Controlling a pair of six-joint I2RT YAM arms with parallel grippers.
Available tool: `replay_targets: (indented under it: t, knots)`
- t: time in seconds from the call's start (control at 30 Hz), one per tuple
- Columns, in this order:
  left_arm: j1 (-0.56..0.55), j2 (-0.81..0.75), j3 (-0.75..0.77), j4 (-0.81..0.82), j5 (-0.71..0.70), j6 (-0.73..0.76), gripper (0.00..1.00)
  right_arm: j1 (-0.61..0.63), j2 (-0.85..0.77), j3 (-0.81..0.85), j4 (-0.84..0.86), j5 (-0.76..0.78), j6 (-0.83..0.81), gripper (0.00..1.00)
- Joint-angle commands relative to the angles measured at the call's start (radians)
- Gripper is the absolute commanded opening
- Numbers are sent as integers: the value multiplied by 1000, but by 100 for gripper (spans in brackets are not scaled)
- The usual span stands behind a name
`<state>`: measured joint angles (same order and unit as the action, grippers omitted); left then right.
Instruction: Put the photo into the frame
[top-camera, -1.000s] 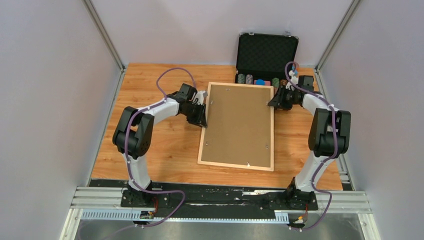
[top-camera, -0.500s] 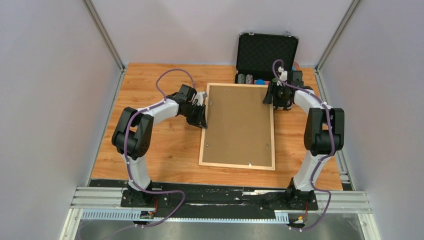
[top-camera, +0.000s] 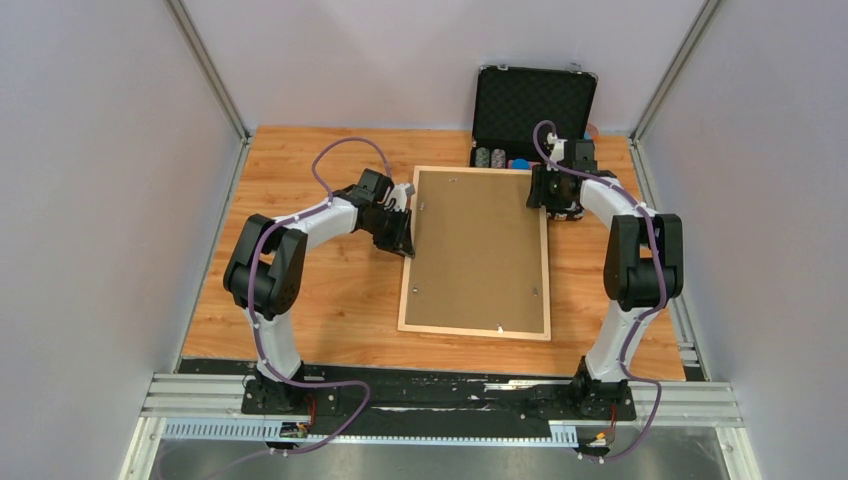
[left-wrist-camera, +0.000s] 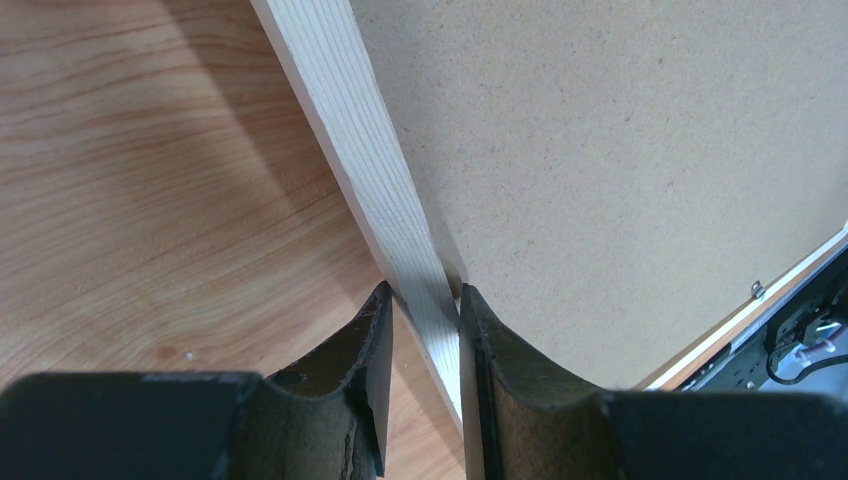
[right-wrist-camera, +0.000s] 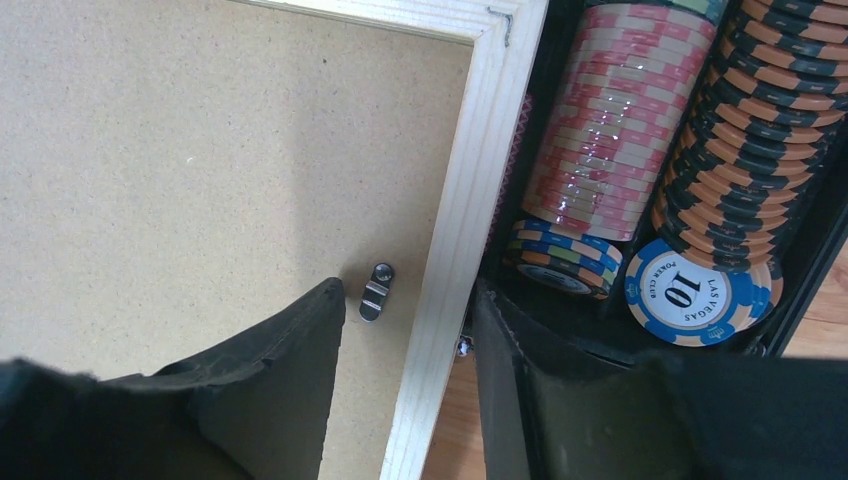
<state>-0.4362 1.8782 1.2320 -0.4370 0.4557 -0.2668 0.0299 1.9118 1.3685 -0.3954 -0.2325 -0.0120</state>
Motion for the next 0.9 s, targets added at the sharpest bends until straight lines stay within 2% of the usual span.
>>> replay_targets:
  t: [0.0,0.53,0.87]
  knots:
    - [-24,-58,1,-14,90,14,0,12,9,29,17,33,-31,47]
    - [-24,-71,3,-14,85,19,0,11,-22,24,-6,42,-128,42]
    - [-24,-73,6,-18,85,25,0,11,-20,47,-31,35,-176,34]
